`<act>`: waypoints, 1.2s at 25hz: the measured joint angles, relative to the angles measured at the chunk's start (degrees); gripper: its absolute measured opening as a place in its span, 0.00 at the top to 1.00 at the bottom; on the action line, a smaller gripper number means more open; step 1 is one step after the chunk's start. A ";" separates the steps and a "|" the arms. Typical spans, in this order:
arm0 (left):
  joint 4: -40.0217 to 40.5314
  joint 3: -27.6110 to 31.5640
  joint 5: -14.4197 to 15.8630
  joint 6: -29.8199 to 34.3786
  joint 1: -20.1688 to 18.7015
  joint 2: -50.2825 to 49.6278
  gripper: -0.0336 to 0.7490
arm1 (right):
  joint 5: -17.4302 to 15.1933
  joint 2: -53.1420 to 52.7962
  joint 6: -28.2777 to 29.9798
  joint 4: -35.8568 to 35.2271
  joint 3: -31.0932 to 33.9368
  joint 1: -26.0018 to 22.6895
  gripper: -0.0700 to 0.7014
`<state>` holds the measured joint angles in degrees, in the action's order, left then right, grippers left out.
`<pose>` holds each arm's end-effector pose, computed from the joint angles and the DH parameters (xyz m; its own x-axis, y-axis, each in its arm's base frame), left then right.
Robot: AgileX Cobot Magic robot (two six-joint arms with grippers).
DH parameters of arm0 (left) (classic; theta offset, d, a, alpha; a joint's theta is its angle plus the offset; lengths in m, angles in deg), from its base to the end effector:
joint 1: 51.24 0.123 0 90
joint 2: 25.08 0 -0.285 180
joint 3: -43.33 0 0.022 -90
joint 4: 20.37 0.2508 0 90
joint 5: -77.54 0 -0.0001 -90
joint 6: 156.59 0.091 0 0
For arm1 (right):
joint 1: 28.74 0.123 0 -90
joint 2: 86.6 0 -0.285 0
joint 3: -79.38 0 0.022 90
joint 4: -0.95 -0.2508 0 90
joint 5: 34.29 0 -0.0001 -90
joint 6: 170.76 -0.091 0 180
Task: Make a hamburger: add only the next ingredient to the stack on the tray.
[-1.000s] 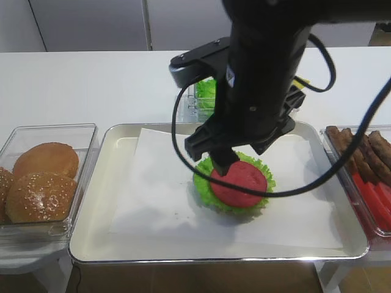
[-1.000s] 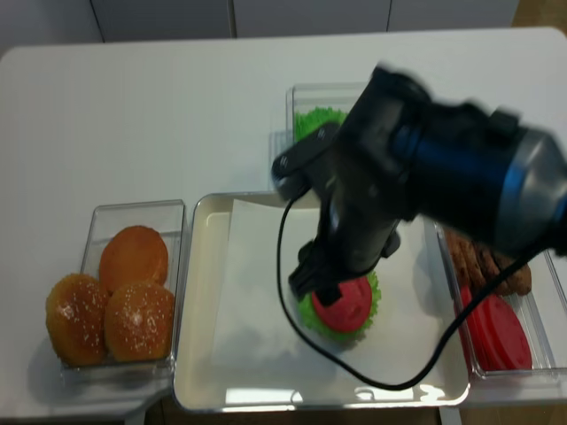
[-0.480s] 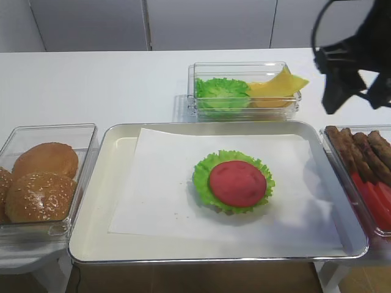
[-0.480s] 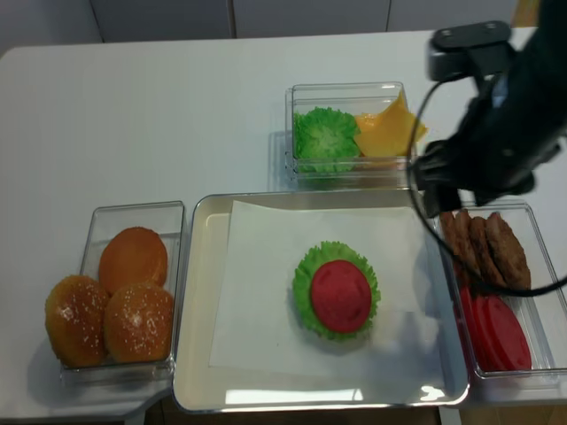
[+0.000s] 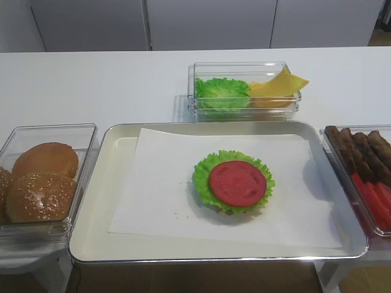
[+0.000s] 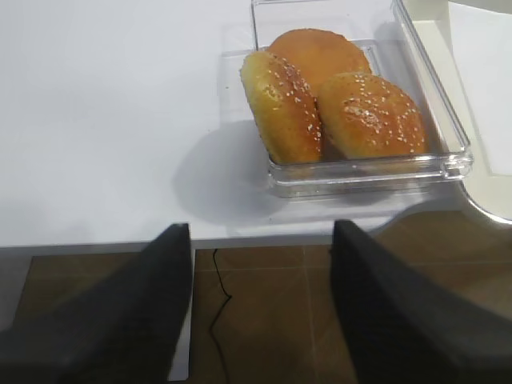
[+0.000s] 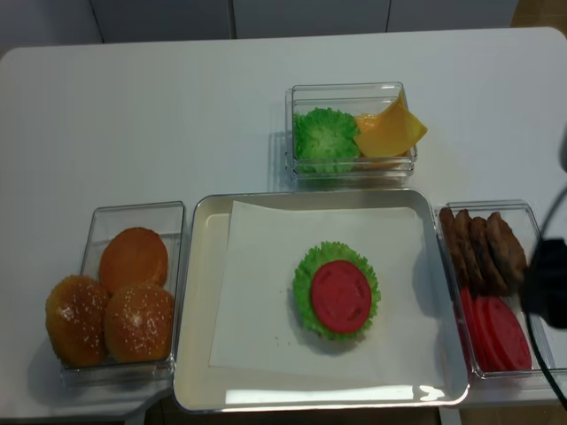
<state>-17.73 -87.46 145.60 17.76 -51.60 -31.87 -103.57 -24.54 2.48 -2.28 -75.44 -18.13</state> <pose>-0.0121 0.0040 0.2642 -0.5555 -0.0777 -0.8279 -0.0745 0.9963 -0.0435 0.1486 0.0327 0.3255 -0.9209 -0.0328 -0.3885 -0.0786 0.9916 0.1027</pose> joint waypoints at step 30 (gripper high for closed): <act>0.00 0.00 0.00 0.00 0.00 0.00 0.43 | -1.22 -55.51 2.22 1.42 18.59 -0.10 0.26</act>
<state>-17.73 -87.46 145.60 17.76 -51.60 -31.87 -104.78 -80.05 4.70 -0.86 -56.85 -18.23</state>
